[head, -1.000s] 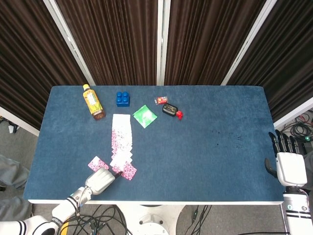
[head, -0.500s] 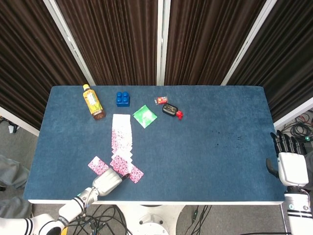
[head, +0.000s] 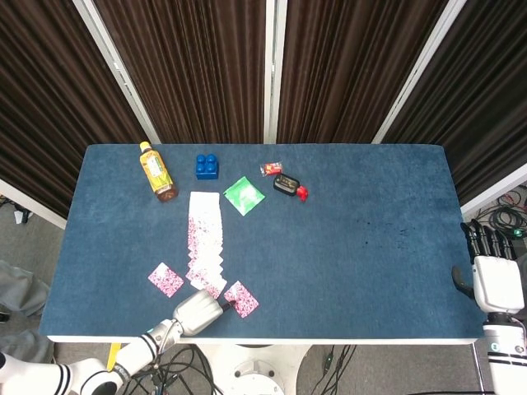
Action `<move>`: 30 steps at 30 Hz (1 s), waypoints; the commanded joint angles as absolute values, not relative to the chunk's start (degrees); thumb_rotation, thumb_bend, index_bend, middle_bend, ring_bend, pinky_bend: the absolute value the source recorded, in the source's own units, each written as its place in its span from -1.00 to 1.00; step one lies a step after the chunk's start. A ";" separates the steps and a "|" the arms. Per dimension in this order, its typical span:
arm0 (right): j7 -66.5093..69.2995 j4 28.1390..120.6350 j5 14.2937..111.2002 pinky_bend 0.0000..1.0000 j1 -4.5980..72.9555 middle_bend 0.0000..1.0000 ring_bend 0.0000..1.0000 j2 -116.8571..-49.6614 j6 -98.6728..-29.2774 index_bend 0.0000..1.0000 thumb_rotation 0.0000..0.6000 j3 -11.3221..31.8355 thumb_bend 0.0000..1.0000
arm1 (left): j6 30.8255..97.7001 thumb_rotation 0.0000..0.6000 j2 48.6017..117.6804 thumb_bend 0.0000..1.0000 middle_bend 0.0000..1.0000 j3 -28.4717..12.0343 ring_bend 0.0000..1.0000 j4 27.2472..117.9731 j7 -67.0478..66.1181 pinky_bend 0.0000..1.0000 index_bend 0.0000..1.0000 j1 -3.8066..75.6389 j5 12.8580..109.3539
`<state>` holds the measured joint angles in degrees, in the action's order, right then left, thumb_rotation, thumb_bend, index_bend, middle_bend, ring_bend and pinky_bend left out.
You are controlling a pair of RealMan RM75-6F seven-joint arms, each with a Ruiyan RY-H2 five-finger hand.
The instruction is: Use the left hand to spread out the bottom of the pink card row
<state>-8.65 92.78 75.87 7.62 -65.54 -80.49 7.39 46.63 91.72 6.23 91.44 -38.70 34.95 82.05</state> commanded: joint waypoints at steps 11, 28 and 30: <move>-7.56 92.08 75.78 -1.00 7.47 -1.00 -1.00 -65.47 -80.37 -1.00 1.00 7.45 -0.33 | 48.32 1.00 91.83 0.22 0.68 6.05 0.73 92.47 -39.61 0.69 -0.68 35.60 82.40; -8.40 92.80 76.38 -1.00 8.25 -1.00 -1.00 -65.82 -80.29 -1.00 1.00 7.86 -0.33 | 61.36 1.00 82.84 0.22 0.65 2.36 0.72 96.57 -35.24 0.69 -0.72 31.71 83.41; -8.41 92.84 76.81 -1.00 8.35 -1.00 -1.00 -65.93 -80.53 -1.00 1.00 7.89 -0.33 | 64.67 1.00 82.39 0.19 0.54 1.64 0.62 95.27 -33.81 0.67 -0.72 30.29 83.84</move>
